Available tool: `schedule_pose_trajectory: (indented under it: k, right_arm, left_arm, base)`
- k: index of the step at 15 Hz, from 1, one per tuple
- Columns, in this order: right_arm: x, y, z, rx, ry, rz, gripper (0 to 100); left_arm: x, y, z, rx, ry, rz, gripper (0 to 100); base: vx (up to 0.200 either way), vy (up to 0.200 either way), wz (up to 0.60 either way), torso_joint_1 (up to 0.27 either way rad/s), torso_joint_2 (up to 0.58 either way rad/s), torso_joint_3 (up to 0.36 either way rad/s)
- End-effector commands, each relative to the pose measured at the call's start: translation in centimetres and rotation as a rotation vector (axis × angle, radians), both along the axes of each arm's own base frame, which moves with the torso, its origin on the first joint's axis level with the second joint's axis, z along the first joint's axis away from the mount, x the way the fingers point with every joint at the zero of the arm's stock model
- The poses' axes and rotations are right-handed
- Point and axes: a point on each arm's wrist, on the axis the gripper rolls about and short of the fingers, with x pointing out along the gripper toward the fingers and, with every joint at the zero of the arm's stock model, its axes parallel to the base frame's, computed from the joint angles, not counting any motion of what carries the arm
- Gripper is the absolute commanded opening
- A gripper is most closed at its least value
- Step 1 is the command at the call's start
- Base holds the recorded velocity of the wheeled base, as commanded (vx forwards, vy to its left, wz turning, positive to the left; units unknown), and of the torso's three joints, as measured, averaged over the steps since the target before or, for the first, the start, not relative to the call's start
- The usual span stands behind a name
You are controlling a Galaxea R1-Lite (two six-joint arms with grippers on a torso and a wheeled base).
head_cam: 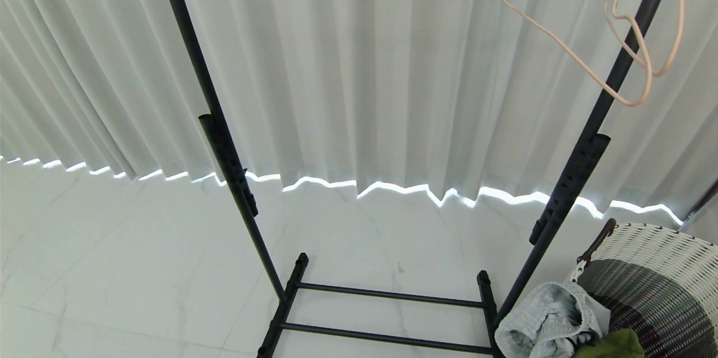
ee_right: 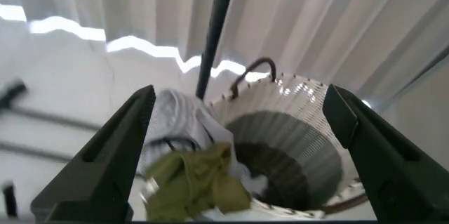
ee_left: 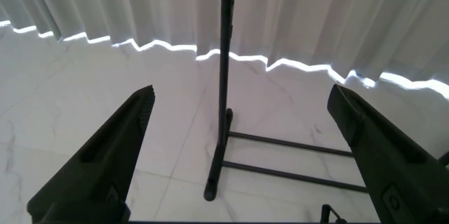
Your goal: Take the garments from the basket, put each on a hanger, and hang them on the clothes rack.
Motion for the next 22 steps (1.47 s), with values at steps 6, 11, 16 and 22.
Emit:
schedule_pose_trajectory:
  k: [6, 11, 16, 22]
  right_arm:
    - [11.3, 0.1, -2.7, -0.479, 0.888, 0.037, 100]
    - [12.4, 0.2, -6.1, -0.531, 0.992, 0.068, 100]
    - [14.4, 0.3, -6.6, -0.486, 0.977, 0.041, 100]
    - [16.3, 0.4, -6.9, -0.465, 0.921, 0.019, 100]
  left_arm:
    - [0.0, 0.0, 0.0, -0.001, 0.0, 0.001, 100]
    - [0.0, 0.0, 0.0, -0.001, 0.0, 0.001, 100]
    - [0.0, 0.0, 0.0, 0.001, 0.0, 0.001, 100]
    - [0.0, 0.0, 0.0, -0.001, 0.002, 0.001, 100]
  base:
    - [0.0, 0.0, 0.0, 0.0, 0.0, 0.0]
    - [0.0, 0.0, 0.0, 0.0, 0.0, 0.0]
    - [0.0, 0.0, 0.0, 0.0, 0.0, 0.0]
    - [0.0, 0.0, 0.0, 0.0, 0.0, 0.0]
